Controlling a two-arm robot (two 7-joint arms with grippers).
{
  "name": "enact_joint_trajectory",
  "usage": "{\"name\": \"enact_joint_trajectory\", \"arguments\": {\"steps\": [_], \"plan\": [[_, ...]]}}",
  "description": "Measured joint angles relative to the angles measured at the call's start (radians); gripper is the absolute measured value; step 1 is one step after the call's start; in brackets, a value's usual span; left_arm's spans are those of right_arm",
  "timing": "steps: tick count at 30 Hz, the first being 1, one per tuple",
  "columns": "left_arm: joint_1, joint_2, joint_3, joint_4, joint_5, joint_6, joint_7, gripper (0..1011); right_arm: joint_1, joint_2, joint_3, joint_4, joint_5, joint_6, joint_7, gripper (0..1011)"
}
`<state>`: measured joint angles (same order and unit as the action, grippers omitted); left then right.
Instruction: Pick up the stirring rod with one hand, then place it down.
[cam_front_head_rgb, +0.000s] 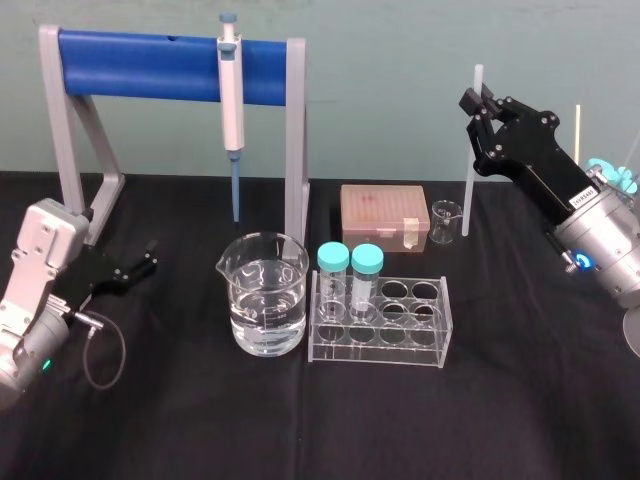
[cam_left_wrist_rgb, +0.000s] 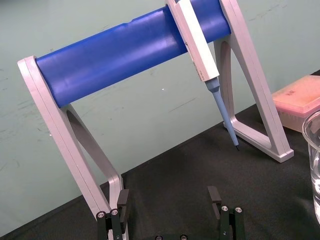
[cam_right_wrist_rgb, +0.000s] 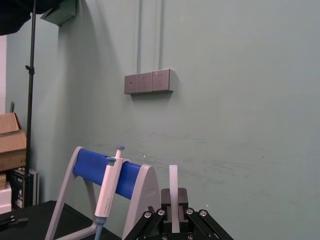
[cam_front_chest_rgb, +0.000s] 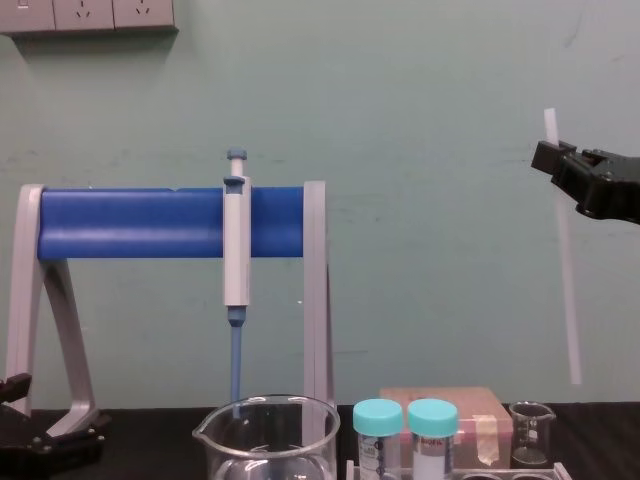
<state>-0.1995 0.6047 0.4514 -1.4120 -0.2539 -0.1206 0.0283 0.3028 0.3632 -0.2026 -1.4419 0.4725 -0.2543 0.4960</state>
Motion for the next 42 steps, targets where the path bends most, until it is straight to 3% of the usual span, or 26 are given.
{"name": "enact_joint_trajectory", "arguments": {"steps": [42], "plan": [[0.0, 0.0, 0.0, 0.0, 0.0, 0.0, 0.0, 1000, 0.003, 0.001, -0.006, 0.008, 0.001, -0.009, 0.005, 72]]}}
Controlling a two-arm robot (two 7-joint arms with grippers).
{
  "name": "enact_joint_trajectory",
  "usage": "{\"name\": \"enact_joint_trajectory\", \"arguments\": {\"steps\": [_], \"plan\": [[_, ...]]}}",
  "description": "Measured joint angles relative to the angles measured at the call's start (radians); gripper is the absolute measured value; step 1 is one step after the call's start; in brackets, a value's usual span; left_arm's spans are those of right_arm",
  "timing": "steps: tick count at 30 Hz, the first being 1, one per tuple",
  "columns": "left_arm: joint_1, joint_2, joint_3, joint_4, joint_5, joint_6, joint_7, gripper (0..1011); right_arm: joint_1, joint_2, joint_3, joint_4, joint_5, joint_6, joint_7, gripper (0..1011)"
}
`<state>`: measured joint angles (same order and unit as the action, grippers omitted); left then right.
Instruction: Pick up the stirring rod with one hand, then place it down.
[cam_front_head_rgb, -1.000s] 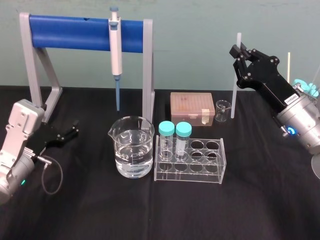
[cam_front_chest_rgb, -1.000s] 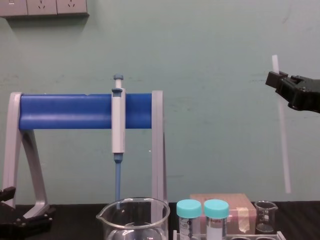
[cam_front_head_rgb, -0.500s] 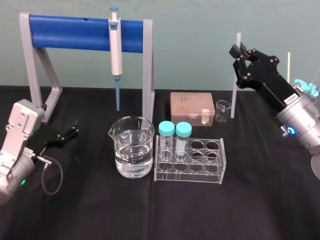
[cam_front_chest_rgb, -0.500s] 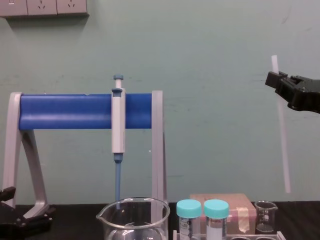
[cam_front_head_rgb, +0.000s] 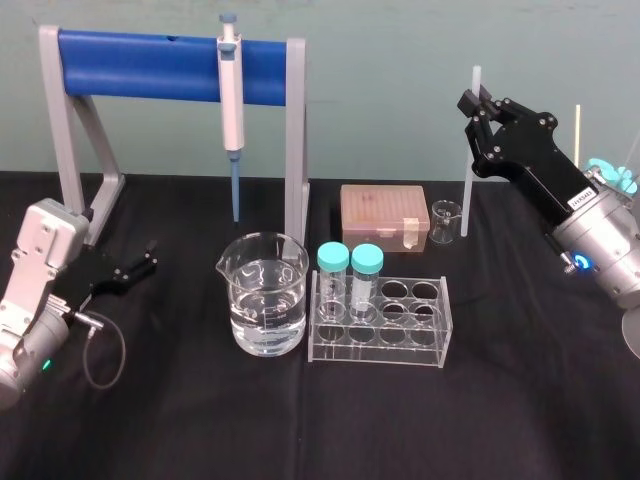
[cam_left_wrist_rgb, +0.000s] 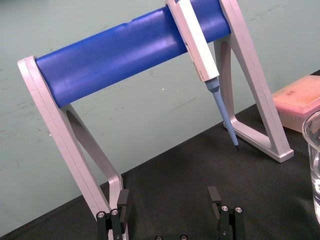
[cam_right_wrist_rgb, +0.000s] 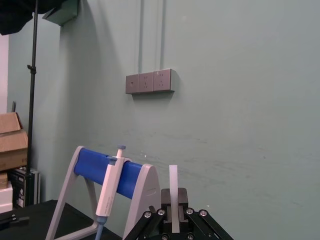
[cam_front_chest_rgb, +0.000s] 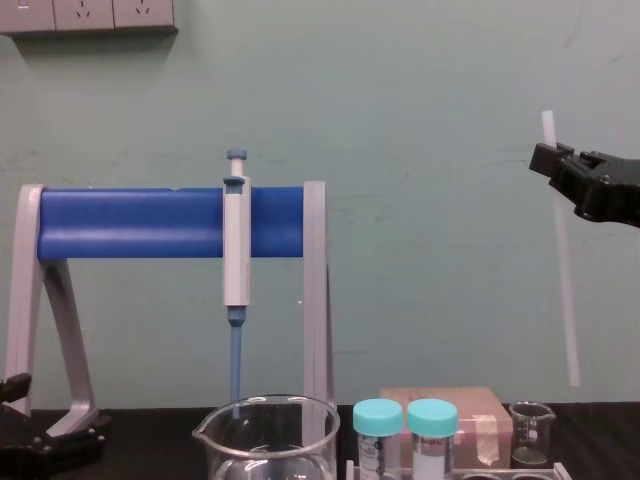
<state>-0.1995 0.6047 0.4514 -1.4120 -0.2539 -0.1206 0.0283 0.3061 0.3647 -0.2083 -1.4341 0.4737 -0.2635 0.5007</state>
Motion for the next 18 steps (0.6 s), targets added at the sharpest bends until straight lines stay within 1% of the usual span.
{"name": "enact_joint_trajectory", "arguments": {"steps": [18], "plan": [[0.0, 0.0, 0.0, 0.0, 0.0, 0.0, 0.0, 1000, -0.003, 0.001, -0.002, -0.003, 0.003, 0.001, 0.001, 72]]}}
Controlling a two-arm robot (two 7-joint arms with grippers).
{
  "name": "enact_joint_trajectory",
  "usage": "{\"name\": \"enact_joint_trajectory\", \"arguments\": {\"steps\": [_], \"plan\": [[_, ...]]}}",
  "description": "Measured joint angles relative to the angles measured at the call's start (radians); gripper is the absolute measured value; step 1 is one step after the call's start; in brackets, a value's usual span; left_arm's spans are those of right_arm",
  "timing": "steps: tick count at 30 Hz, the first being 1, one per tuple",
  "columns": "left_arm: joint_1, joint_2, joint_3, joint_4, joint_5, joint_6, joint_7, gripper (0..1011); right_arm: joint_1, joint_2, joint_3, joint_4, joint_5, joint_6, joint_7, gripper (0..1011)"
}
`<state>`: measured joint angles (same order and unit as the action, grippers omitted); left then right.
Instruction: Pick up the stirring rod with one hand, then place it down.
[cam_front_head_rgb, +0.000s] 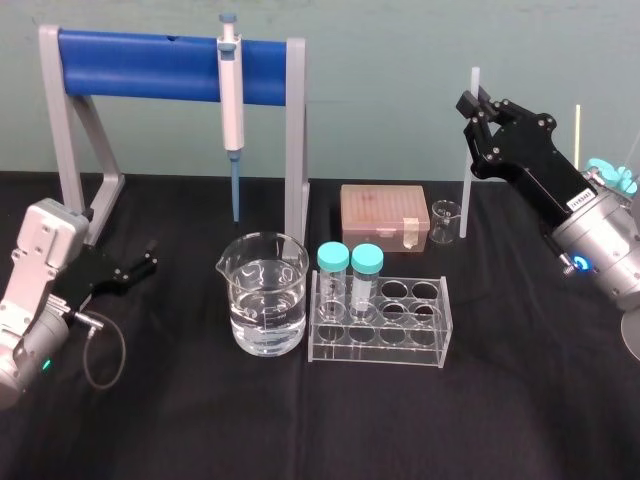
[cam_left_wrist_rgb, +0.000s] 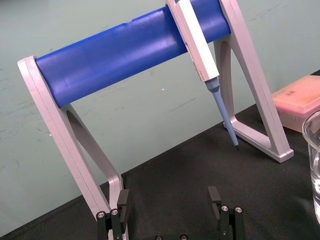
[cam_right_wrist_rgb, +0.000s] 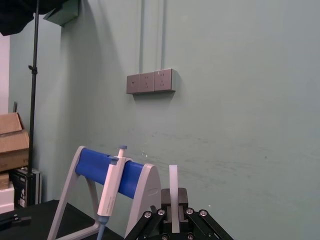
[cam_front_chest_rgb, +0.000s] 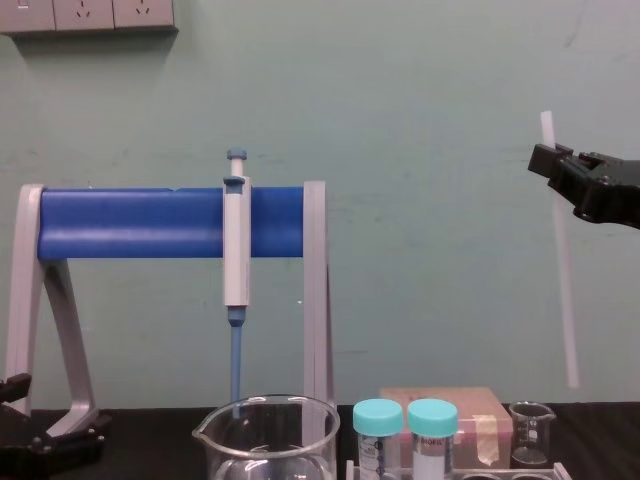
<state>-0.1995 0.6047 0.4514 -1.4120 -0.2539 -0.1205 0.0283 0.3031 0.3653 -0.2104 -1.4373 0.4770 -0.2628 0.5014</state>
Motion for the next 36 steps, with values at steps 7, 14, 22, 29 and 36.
{"name": "enact_joint_trajectory", "arguments": {"steps": [7, 14, 22, 29, 36], "plan": [[0.0, 0.0, 0.0, 0.0, 0.0, 0.0, 0.0, 1000, 0.002, -0.001, -0.001, 0.003, 0.0, 0.0, 0.0, 72], [0.0, 0.0, 0.0, 0.0, 0.0, 0.0, 0.0, 1000, 0.005, -0.004, -0.004, 0.009, 0.0, 0.001, 0.0, 72], [0.0, 0.0, 0.0, 0.0, 0.0, 0.0, 0.0, 1000, 0.009, -0.006, -0.007, 0.018, 0.002, 0.002, 0.003, 72], [0.0, 0.0, 0.0, 0.0, 0.0, 0.0, 0.0, 1000, 0.013, -0.014, -0.016, 0.032, 0.019, 0.002, 0.022, 72], [0.0, 0.0, 0.0, 0.0, 0.0, 0.0, 0.0, 1000, 0.021, -0.028, -0.044, 0.059, 0.062, -0.004, 0.08, 72]]}}
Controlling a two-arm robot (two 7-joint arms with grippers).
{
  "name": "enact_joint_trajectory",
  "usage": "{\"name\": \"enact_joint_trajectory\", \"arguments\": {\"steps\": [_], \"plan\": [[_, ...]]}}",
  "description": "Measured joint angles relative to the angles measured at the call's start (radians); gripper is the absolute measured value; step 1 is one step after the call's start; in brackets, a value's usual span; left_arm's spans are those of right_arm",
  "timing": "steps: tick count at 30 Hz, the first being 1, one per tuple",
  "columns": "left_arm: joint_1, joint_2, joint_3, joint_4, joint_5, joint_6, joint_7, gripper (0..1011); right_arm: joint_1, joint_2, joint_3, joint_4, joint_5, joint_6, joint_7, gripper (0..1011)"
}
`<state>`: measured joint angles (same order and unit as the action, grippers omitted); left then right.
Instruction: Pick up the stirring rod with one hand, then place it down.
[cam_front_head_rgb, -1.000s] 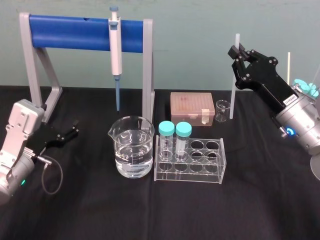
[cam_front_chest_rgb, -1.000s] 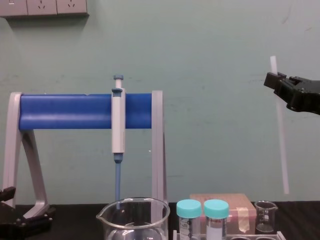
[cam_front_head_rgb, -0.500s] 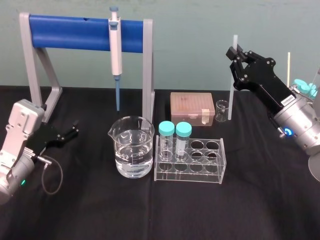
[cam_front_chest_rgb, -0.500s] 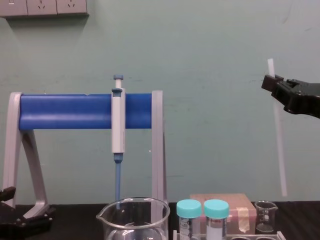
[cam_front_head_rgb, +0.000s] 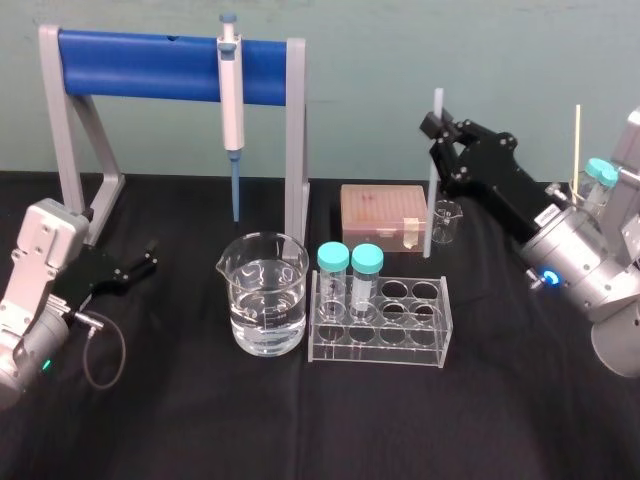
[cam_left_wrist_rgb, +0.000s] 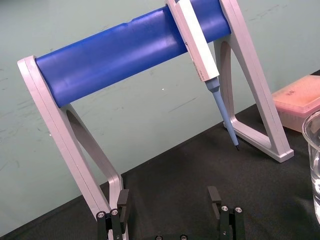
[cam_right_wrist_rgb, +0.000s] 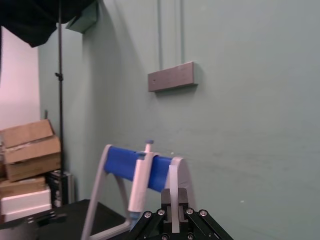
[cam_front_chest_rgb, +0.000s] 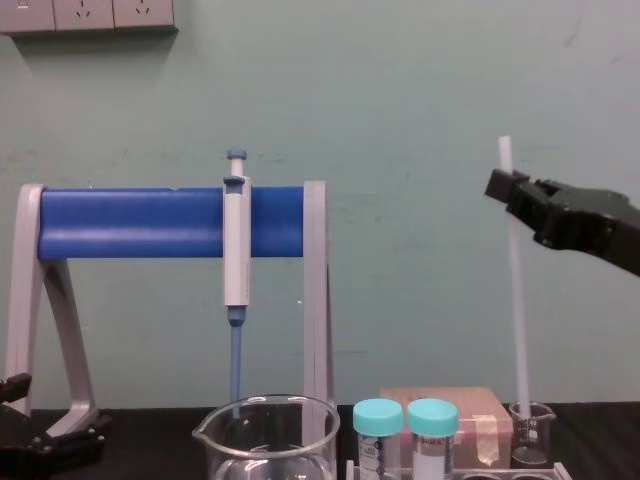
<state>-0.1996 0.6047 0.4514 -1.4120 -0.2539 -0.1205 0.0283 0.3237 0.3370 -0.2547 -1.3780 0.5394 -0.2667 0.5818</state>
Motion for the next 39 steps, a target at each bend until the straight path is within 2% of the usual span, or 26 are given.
{"name": "enact_joint_trajectory", "arguments": {"steps": [7, 13, 21, 39], "plan": [[0.0, 0.0, 0.0, 0.0, 0.0, 0.0, 0.0, 1001, 0.0, -0.001, -0.026, 0.012, 0.029, 0.013, 0.022, 72], [0.0, 0.0, 0.0, 0.0, 0.0, 0.0, 0.0, 1000, -0.016, 0.008, -0.032, 0.0, 0.044, 0.029, 0.016, 72], [0.0, 0.0, 0.0, 0.0, 0.0, 0.0, 0.0, 1000, -0.031, 0.018, -0.034, -0.005, 0.045, 0.035, -0.008, 72], [0.0, 0.0, 0.0, 0.0, 0.0, 0.0, 0.0, 1000, -0.025, 0.013, -0.035, 0.045, 0.037, 0.033, -0.017, 72]]}}
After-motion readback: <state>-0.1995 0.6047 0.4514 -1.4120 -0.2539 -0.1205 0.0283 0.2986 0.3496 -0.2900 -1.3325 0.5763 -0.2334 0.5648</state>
